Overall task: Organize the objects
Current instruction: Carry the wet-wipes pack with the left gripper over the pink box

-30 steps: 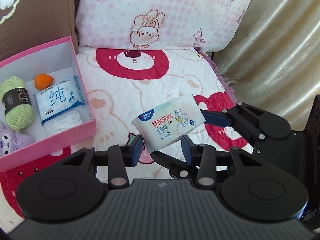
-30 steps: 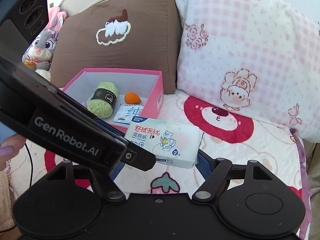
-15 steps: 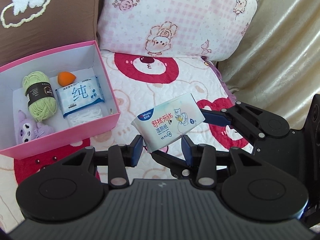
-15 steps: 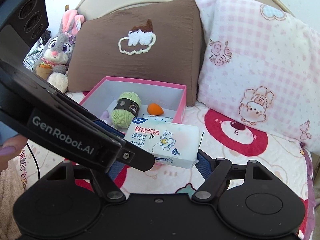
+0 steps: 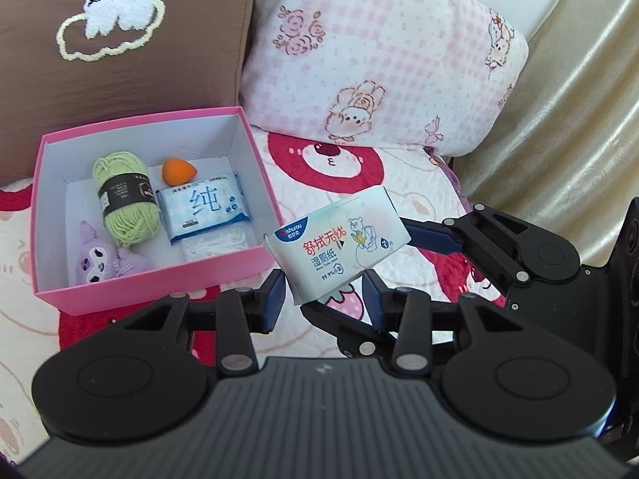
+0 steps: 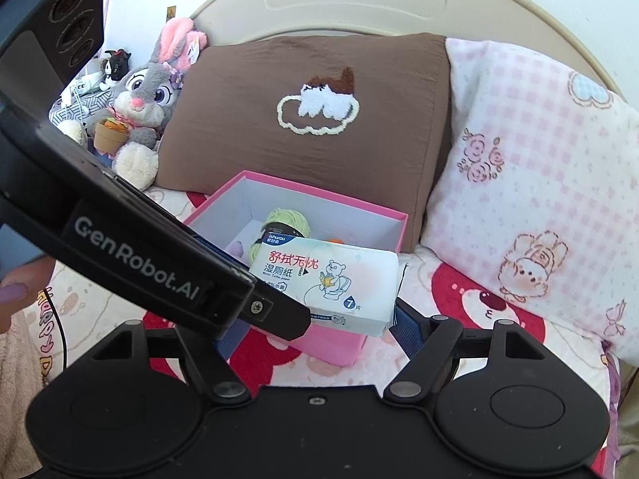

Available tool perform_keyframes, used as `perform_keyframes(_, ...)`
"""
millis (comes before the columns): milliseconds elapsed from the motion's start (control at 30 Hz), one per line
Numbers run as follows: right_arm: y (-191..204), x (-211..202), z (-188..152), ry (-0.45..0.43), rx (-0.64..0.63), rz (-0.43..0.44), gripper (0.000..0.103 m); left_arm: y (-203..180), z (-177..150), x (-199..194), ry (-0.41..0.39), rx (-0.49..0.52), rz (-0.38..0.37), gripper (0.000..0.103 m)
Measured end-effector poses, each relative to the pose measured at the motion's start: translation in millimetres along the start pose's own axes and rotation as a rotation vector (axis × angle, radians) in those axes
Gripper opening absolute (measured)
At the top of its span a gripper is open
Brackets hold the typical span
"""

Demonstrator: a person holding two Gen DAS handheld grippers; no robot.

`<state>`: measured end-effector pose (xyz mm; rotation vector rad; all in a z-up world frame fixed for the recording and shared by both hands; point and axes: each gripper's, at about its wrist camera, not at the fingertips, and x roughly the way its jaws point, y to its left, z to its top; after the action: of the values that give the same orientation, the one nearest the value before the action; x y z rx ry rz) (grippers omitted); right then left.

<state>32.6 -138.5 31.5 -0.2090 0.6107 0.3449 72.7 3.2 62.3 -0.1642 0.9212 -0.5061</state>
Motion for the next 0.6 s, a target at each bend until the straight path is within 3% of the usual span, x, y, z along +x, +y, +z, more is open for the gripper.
perform_keyframes(200, 18, 15, 15, -0.026, -0.05, 0.012, 0.078, 28, 5, -13, -0.025, -0.044, 0.001, 0.042)
perform_keyframes(600, 40, 58, 45, -0.028, -0.083, 0.057, 0.078, 73, 13, -15, -0.071, -0.093, 0.077, 0.043)
